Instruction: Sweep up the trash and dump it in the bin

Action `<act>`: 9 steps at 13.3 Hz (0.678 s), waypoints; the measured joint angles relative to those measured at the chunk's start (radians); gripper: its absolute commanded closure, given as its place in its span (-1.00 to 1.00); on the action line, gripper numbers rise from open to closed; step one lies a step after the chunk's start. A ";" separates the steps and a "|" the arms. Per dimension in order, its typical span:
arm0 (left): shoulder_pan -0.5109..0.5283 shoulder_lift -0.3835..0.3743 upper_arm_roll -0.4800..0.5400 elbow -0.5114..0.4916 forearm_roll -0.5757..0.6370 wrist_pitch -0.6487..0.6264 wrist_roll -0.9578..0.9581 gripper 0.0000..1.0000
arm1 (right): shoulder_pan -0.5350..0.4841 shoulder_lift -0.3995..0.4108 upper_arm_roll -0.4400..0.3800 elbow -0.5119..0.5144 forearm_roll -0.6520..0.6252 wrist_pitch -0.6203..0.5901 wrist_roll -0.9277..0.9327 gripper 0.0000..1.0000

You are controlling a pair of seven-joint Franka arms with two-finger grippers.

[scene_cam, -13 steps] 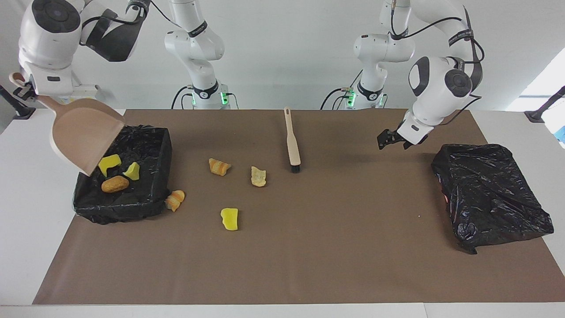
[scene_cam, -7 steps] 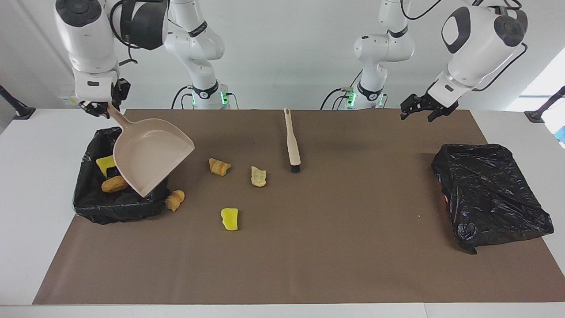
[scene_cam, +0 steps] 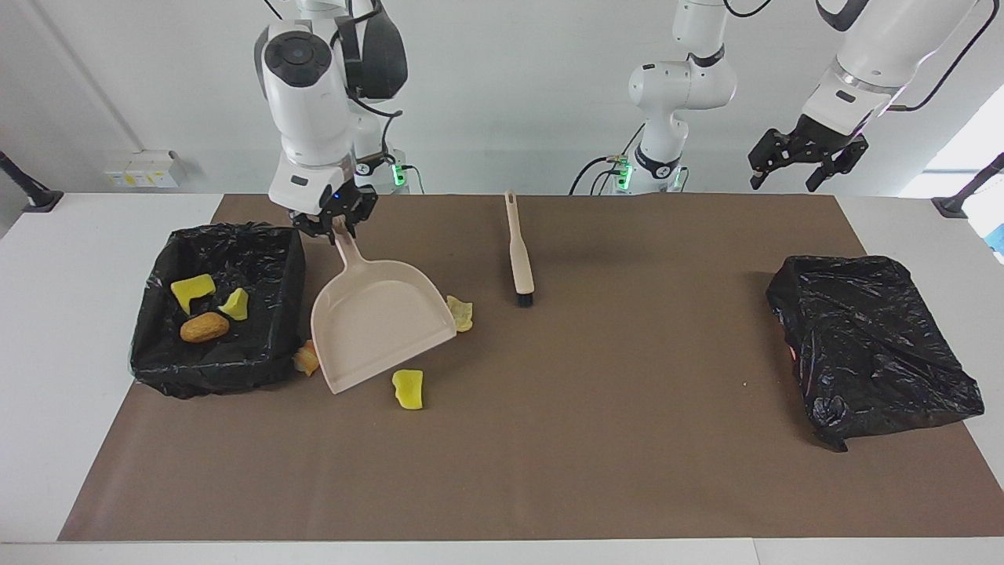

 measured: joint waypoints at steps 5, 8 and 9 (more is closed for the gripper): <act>0.000 0.023 0.002 0.004 0.000 0.105 0.000 -1.00 | 0.142 0.158 0.000 0.011 0.043 0.274 0.413 1.00; 0.000 0.035 0.002 0.025 0.000 0.115 0.000 -1.00 | 0.279 0.301 -0.001 0.057 0.042 0.402 0.676 1.00; 0.000 0.046 -0.002 0.028 -0.001 0.142 -0.013 -1.00 | 0.316 0.359 -0.002 0.089 0.035 0.439 0.744 1.00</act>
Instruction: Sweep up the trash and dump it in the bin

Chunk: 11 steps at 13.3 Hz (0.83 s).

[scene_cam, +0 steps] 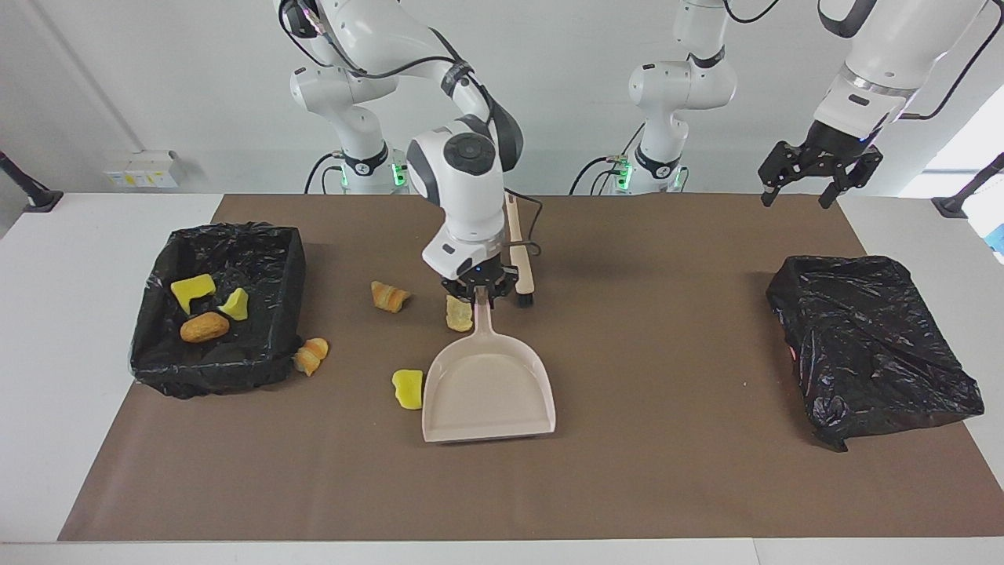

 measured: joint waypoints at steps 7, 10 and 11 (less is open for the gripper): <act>-0.019 0.137 -0.045 0.020 -0.050 0.184 -0.113 -1.00 | -0.008 0.078 -0.021 0.153 -0.068 -0.009 0.010 -1.00; -0.066 0.142 -0.058 0.024 -0.057 0.219 -0.196 -1.00 | -0.121 -0.019 -0.021 0.163 -0.039 -0.157 -0.217 -1.00; -0.092 0.152 -0.059 0.025 -0.059 0.234 -0.229 -1.00 | -0.169 -0.045 -0.020 0.167 -0.031 -0.208 -0.305 -1.00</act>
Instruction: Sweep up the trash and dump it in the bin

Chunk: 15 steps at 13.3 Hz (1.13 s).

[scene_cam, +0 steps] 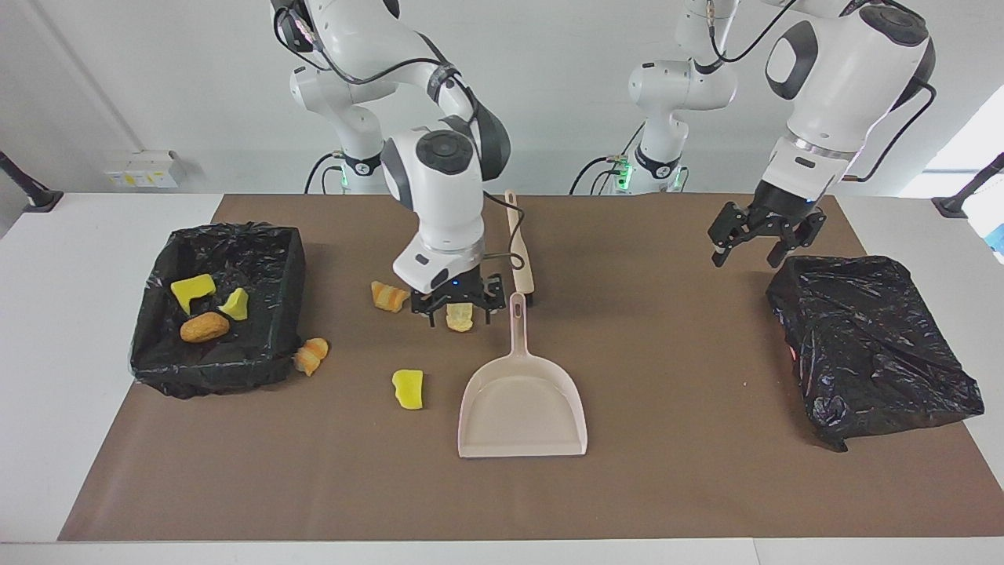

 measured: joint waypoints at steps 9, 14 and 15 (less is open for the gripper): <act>-0.319 0.245 -0.005 0.006 -0.001 0.233 -0.300 -1.00 | -0.306 -0.182 -0.004 0.043 0.034 -0.230 -0.333 -1.00; -0.409 0.324 -0.003 0.008 -0.001 0.287 -0.308 -1.00 | -0.370 -0.269 -0.006 0.025 0.023 -0.380 -0.338 -1.00; -0.409 0.330 -0.003 0.008 -0.001 0.293 -0.308 -1.00 | -0.376 -0.296 -0.006 -0.003 0.025 -0.389 -0.338 -1.00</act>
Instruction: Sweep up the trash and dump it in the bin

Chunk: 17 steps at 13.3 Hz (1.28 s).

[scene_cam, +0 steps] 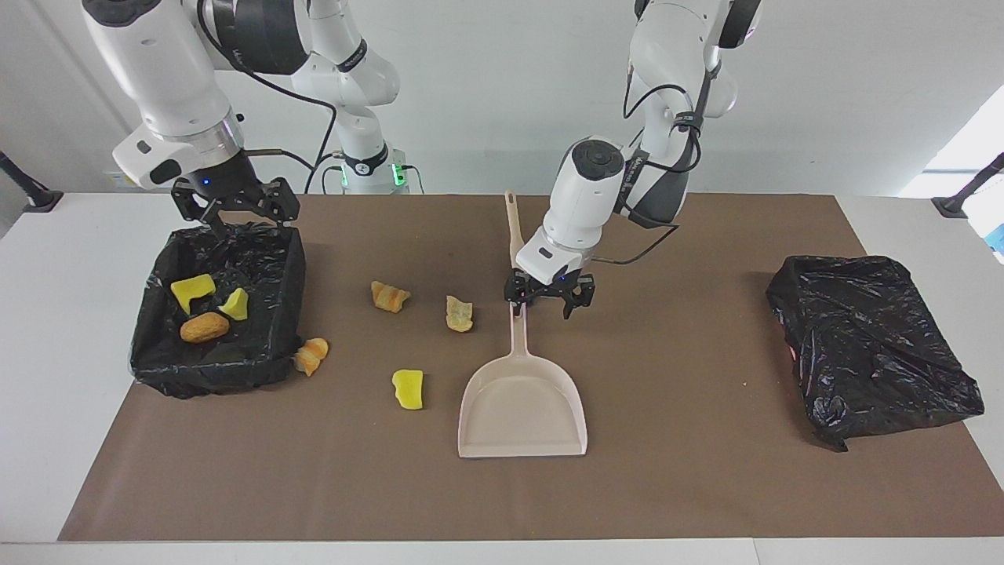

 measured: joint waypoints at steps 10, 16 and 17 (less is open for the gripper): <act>-0.084 0.108 0.014 0.027 0.000 0.064 -0.014 -0.05 | 0.003 -0.097 0.017 -0.149 0.032 0.020 0.000 -1.00; -0.082 0.108 0.025 0.030 0.003 0.042 -0.011 1.00 | 0.004 -0.097 0.018 -0.149 0.040 0.020 0.000 -1.00; -0.080 0.108 0.025 0.032 0.024 0.034 -0.010 1.00 | 0.004 -0.097 0.018 -0.149 0.040 0.020 0.000 -1.00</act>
